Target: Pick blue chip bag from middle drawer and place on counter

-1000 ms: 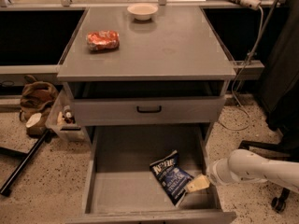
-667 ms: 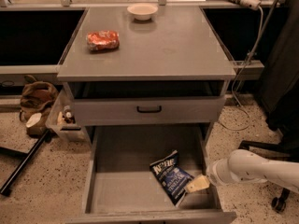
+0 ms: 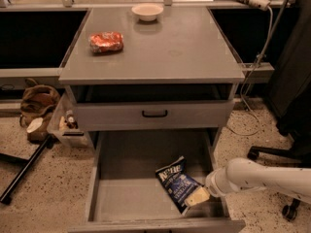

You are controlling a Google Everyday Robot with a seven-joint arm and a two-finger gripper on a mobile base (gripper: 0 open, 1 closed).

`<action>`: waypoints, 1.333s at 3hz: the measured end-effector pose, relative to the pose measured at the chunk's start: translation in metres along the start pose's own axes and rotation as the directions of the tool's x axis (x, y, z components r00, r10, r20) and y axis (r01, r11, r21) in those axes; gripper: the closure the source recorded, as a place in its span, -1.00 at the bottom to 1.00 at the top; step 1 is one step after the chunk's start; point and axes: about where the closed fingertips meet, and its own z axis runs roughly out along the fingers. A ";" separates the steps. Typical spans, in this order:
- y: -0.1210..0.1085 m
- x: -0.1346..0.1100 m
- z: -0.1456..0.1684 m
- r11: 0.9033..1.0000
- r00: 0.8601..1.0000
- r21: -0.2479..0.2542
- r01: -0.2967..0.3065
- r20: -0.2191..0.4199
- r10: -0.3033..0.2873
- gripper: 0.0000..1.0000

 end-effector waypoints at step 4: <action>-0.011 -0.019 -0.032 0.998 0.999 0.042 0.038 0.023 -0.039 -1.00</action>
Offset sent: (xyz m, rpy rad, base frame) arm 0.0126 -0.0020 0.0949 -0.0292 -0.1601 0.0265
